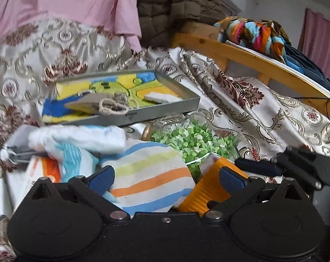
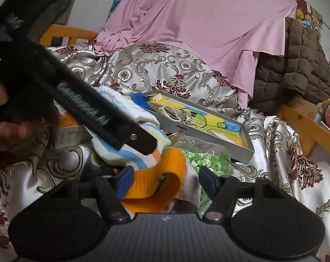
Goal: Organize soft objects
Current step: 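Grasp the striped towel with the left tool while the right tool grasps the orange strip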
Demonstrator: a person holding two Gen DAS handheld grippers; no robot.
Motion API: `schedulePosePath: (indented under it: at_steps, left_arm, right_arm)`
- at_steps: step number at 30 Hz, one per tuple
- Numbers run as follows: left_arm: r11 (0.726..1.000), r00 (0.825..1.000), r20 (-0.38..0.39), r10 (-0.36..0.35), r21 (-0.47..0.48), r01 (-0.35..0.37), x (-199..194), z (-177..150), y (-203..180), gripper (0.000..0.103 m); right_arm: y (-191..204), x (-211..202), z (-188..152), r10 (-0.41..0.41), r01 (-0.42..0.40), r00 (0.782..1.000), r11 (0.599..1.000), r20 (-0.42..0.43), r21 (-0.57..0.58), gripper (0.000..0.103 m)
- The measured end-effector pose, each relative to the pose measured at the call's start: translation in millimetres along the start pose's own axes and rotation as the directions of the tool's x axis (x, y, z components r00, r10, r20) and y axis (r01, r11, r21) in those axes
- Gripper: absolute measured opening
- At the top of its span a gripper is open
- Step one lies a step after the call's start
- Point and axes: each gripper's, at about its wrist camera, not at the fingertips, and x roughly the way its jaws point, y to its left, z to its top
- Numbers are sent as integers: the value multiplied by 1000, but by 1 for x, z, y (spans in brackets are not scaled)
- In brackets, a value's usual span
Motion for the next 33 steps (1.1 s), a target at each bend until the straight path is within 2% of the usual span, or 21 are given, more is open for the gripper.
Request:
schedulePosePath:
  at_steps: [5, 9, 14, 17, 19, 25, 29, 33]
  left_arm:
    - [992, 997, -61, -37, -125, 29, 18, 4, 15, 102]
    - [969, 991, -112, -78, -241, 49, 33, 5, 29, 101]
    - [941, 989, -89, -116, -328, 81, 34, 8, 42, 99]
    - [934, 989, -86, -122, -347, 85, 33, 9, 44, 97]
    - [939, 989, -94, -116, -336, 78, 33, 9, 43, 96]
    - [926, 988, -98, -119, -369, 75, 29, 9, 51, 93]
    - [949, 986, -128, -103, -310, 59, 37, 11, 44, 95]
    - [947, 979, -170, -115, -316, 57, 46, 20, 45, 98]
  right_arm:
    - [5, 3, -1, 10, -10, 1000, 1000, 6, -28, 53]
    - [2, 9, -2, 16, -16, 1000, 1000, -8, -2, 51]
    - [-8, 18, 0, 42, -42, 999, 997, -7, 58, 51]
    - [-13, 23, -1, 59, -59, 998, 995, -2, 83, 51]
    - [-13, 21, -2, 70, -71, 998, 994, 9, 86, 50]
    - [4, 10, -3, 87, -86, 995, 996, 45, -18, 48]
    - [6, 16, -1, 121, -121, 993, 993, 4, 2, 48]
    - [-2, 25, -4, 131, -127, 990, 989, -46, 81, 50]
